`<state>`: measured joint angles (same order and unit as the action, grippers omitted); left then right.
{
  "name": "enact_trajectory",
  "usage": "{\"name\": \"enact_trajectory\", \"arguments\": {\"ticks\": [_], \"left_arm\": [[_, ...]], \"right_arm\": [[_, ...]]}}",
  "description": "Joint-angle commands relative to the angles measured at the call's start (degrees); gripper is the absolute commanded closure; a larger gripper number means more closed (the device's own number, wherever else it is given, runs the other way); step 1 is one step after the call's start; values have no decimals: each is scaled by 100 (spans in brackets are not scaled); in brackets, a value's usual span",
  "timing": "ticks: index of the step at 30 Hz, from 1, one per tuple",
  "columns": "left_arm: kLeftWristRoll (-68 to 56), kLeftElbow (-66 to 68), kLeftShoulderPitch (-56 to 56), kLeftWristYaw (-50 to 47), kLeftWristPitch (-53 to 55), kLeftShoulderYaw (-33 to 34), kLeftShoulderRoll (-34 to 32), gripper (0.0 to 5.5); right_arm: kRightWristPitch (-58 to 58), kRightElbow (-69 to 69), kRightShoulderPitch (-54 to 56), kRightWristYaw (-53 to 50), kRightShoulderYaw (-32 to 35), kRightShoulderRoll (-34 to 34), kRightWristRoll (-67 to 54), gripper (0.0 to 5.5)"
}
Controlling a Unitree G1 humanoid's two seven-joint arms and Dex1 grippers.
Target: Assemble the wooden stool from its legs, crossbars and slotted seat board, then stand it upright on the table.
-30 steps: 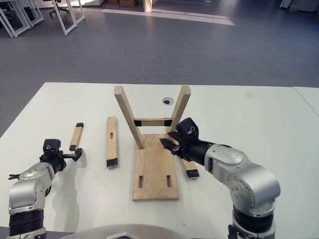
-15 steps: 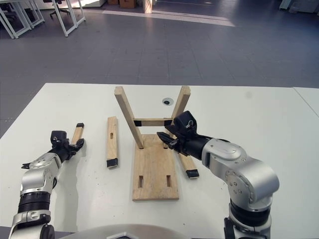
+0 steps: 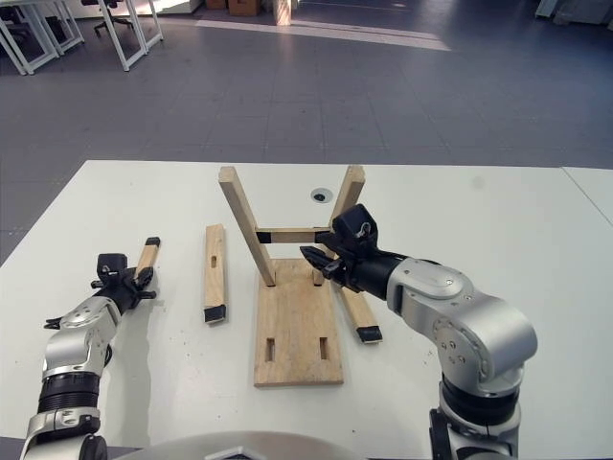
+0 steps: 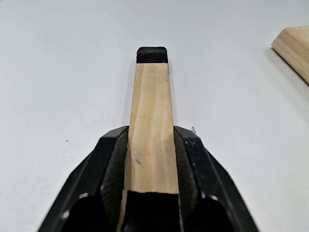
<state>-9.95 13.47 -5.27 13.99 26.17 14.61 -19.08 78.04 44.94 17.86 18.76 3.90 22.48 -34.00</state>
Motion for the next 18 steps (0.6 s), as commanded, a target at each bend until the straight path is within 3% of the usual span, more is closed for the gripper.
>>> {"name": "enact_trajectory", "arguments": {"ticks": [1,3,6,11,18], "left_arm": [[-71,800,734,-280,493,110,379,418],[-150,315,747,-429,133,320,435,418],[-221,-1661,855,-603,-585,435,542,418],[326,-4584,1831,-482,-916,-385,434,418],[2237,-5466,2287,-544,-2010,-1285,-81,418]], "right_arm": [[1,-89,239,-38,114,-37,-68,364],[19,-164,302,-44,237,-141,-128,364],[129,-382,446,-29,576,-374,-318,364],[683,-850,491,143,1321,-907,-1010,364],[1442,-1550,888,301,2330,-1527,-2246,364]]}}
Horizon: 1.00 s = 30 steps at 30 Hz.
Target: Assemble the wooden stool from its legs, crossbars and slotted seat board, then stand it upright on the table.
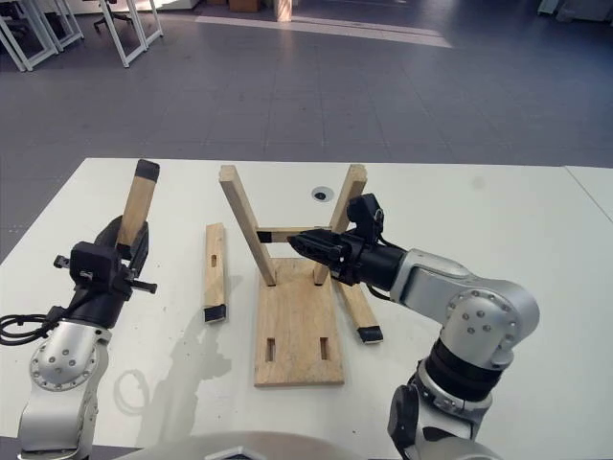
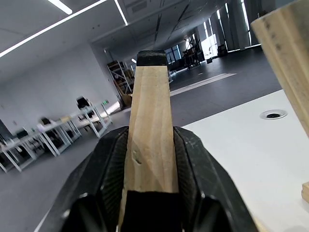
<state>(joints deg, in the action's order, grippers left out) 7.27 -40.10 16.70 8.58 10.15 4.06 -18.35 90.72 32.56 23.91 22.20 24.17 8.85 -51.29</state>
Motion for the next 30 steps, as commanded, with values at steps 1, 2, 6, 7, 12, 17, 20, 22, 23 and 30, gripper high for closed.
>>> {"name": "enact_trajectory", "arguments": {"ticks": [1,2,6,7,12,17,20,22,23,30], "left_arm": [[667,-165,105,-15,-549,-250,-179,418],[822,-248,91,-7,-704,-287,-214,418],[1138,-777,-105,226,-885,-652,-218,418],[1068,-932,-186,345,-765,-786,-181,418],[661,-758,-536,831,-372,-1455,-12,418],[565,-323,-687,942,-390,-1712,62,418],[580,-202,-707,938,-399,-1780,88,418],[574,-125,-713,940,-427,-1770,76,418],[562,-81,-721,950,-439,-1758,62,418],[602,30,-783,948,-449,-1896,101,418]], "right_arm": [[175,-428,349,-66,336,-172,-699,364],[175,-541,411,-124,341,-194,-827,364],[172,-763,509,-426,192,-319,-1005,364],[162,-780,536,-502,188,-385,-1040,364],[76,-864,717,-779,169,-619,-1143,364],[34,-986,999,-910,114,-678,-1300,364],[43,-977,1076,-983,130,-697,-1480,364],[28,-981,1089,-1036,110,-708,-1568,364],[24,-980,1087,-1063,93,-701,-1638,364],[-231,-1171,1169,-1355,-49,-691,-1932,364]]}}
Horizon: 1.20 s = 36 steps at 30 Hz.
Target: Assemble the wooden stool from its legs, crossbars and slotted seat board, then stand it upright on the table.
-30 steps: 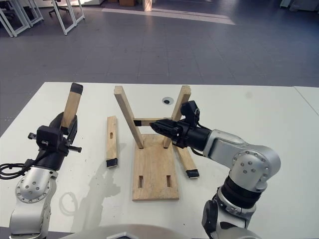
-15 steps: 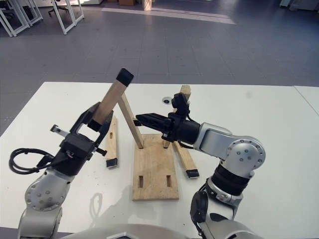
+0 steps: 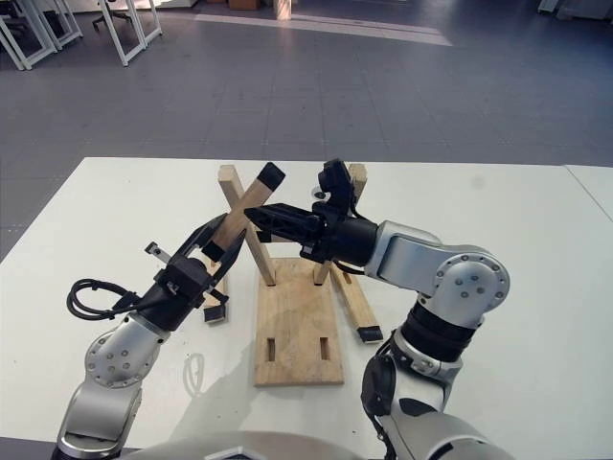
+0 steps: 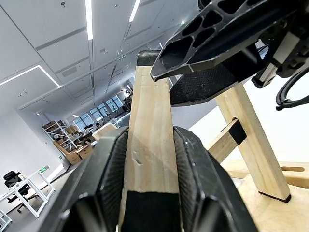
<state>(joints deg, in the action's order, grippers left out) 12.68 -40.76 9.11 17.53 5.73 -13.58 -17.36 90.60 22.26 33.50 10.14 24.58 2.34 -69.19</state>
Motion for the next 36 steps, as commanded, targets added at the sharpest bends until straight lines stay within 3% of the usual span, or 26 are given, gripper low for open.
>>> {"name": "enact_trajectory", "arguments": {"ticks": [1,7,12,14,21,35,36], "left_arm": [[48,113,-25,36,11,-158,30,418],[16,172,-196,13,163,-281,162,418],[65,195,-106,-45,163,-284,171,418],[76,202,-67,-58,153,-297,174,418],[-154,347,9,29,331,-362,261,418],[-1507,473,-261,149,1536,-391,501,418],[-1606,439,-317,160,1620,-371,501,380]], "right_arm": [[-376,-239,266,-228,-100,-84,-132,364],[-1172,-505,177,-633,-288,-429,-315,364],[-1494,-582,-87,-1062,-419,-514,-1277,468],[-1665,-604,-146,-1229,-535,-406,-1622,485],[-2304,-769,-147,-1602,-926,9,-2351,488],[-3180,-866,-139,-1807,-1483,98,-2412,500],[-3201,-869,-146,-1811,-1507,115,-2412,500]]}}
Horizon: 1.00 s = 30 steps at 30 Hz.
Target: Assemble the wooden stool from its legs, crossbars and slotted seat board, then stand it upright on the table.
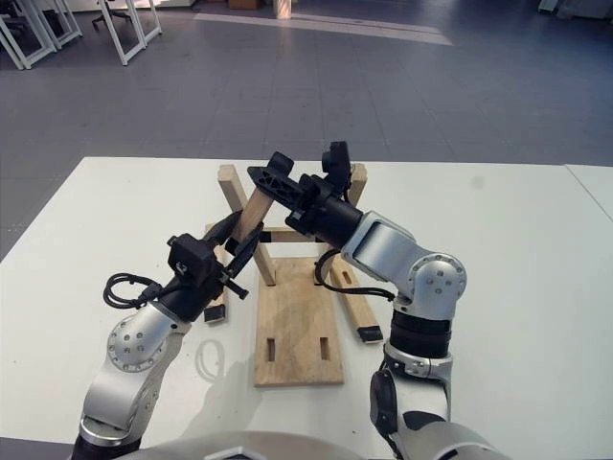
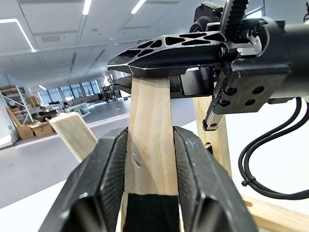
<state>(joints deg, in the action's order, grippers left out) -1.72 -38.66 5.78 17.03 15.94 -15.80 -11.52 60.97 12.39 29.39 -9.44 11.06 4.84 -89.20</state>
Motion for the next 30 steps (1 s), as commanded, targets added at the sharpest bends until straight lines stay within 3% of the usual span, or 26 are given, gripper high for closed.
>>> {"name": "enact_trajectory", "arguments": {"ticks": [1,12,17,19,22,24,26,30], "left_arm": [[-252,189,-54,228,676,-115,-93,374],[-501,79,-78,381,1269,123,-516,203],[-372,143,38,392,1405,-8,-746,123],[-335,177,58,401,1571,-126,-797,120],[-284,337,2,358,1779,-297,-774,120],[-195,565,-125,238,1817,-349,-671,120],[-94,783,-199,69,1843,-351,-534,120],[7,1015,-195,-87,1812,-369,-392,120]], "right_arm": [[-261,115,259,144,-183,-119,-402,502],[-387,202,87,224,-335,550,-534,510],[-248,265,-39,333,-51,1566,-773,510],[-168,429,-201,407,6,1952,-930,510],[400,874,-690,1393,195,3061,-817,510],[365,1097,-948,2333,-90,4088,587,510],[-215,1139,-1048,2710,-689,4658,2235,510],[-1189,1155,-1078,2166,-1278,4236,4084,510]]}}
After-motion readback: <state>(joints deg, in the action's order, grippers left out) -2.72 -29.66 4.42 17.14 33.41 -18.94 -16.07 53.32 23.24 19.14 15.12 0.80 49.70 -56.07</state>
